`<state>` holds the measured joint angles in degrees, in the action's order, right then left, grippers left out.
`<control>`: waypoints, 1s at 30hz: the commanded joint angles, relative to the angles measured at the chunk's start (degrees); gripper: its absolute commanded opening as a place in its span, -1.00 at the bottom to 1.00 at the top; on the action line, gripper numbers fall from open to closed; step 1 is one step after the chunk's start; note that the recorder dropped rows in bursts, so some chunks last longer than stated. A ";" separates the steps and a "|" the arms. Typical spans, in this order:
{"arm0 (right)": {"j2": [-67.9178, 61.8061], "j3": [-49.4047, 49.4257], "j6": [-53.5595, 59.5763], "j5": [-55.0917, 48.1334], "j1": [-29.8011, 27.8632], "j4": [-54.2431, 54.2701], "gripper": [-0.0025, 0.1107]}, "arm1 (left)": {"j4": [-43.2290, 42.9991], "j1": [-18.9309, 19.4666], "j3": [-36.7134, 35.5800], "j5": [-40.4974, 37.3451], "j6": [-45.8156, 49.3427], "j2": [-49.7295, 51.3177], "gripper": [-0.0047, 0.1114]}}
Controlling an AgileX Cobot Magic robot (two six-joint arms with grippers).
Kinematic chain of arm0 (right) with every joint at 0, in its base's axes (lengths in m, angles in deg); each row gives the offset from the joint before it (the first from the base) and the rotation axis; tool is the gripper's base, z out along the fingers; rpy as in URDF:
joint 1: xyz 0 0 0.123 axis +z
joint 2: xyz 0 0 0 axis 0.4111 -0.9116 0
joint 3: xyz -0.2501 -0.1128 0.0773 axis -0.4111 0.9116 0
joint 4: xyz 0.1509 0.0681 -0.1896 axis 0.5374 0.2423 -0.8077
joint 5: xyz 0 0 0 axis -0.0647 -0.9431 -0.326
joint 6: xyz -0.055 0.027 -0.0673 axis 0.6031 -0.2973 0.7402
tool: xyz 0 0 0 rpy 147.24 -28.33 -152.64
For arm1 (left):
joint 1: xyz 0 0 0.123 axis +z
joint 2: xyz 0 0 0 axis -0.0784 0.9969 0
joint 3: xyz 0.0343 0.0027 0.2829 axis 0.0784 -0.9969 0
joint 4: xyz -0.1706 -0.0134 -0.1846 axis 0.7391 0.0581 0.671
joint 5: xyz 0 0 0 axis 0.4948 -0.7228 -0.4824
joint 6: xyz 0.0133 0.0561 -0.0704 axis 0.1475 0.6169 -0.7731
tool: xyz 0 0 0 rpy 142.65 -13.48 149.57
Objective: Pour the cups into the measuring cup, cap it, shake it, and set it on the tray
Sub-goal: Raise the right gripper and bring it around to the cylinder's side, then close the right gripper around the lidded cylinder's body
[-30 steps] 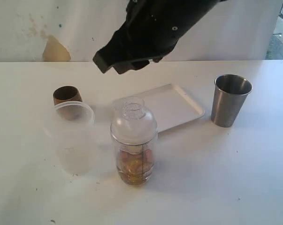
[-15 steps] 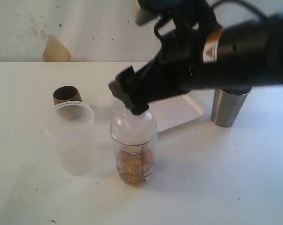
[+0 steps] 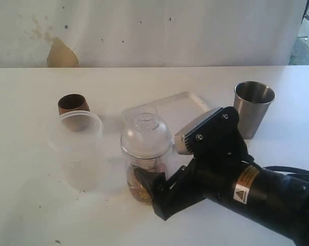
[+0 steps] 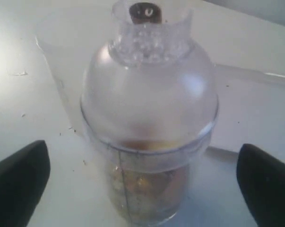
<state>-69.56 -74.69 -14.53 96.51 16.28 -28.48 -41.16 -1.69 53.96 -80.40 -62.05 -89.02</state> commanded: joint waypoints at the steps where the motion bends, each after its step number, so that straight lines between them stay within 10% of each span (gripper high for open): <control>1: -5.87 0.61 -0.31 7.17 0.10 0.01 0.82 | 0.13 -0.05 -0.27 0.29 0.00 -0.14 -0.92; 30: -30.82 -6.50 -1.58 32.16 0.10 0.85 0.82 | 0.13 -0.05 -0.27 0.29 0.00 -0.14 -0.92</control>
<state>-99.51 -79.56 -16.10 127.67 16.28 -27.88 -41.16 -1.69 53.96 -80.40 -62.05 -89.02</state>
